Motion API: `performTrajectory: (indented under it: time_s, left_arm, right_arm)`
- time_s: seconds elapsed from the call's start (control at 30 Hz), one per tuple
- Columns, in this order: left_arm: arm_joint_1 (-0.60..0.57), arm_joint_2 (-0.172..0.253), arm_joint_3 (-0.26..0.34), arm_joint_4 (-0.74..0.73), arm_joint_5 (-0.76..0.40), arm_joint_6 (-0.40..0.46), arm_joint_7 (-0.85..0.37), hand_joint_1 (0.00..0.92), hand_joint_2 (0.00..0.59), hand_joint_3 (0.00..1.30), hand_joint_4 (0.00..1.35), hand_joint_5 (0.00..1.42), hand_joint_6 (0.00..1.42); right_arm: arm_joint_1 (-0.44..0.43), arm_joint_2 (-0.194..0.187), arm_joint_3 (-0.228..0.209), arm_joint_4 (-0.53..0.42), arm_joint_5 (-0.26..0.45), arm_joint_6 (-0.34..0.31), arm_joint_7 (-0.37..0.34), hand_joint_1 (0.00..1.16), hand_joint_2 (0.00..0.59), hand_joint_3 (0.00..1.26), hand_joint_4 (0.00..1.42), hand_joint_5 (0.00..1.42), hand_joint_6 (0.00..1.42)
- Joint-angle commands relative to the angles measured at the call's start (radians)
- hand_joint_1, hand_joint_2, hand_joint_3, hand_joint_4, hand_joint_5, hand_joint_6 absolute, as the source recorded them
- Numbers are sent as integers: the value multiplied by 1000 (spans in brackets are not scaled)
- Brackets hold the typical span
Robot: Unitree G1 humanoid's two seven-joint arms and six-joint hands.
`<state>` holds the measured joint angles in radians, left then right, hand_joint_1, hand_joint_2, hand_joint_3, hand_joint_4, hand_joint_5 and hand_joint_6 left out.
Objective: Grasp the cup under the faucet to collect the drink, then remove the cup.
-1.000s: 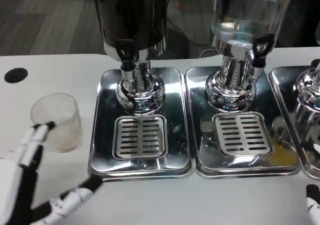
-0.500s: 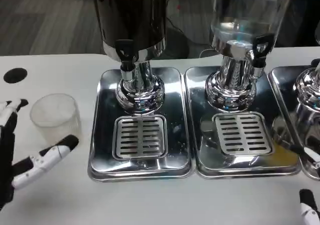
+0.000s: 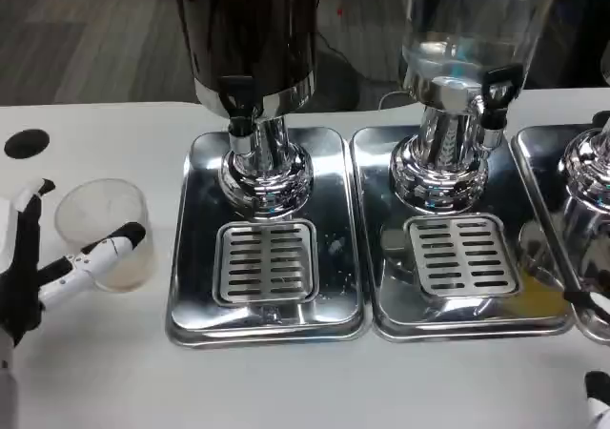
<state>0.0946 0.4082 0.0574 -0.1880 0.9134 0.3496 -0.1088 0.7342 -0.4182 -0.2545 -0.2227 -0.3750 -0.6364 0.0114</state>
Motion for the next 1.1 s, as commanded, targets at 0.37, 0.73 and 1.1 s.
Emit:
performTrajectory:
  time_s: [0.37, 0.73, 1.1]
  left_arm:
    - [-169, 3, -40, 171, -61, 79, 62, 0, 40, 153, 137, 387, 483]
    - [-250, 22, -175, 257, -16, 92, 76, 181, 66, 176, 188, 477, 590]
    - [-280, 49, -240, 263, 9, 120, 74, 255, 75, 329, 366, 619, 738]
  right_arm:
    - [8, -27, -26, 71, 46, -58, 28, 512, 544, 149, 0, 0, 0]
    - [11, -28, -28, 77, 81, -90, 43, 471, 553, 149, 0, 0, 0]
    - [3, -28, -37, 113, 126, -132, 52, 437, 539, 154, 0, 0, 0]
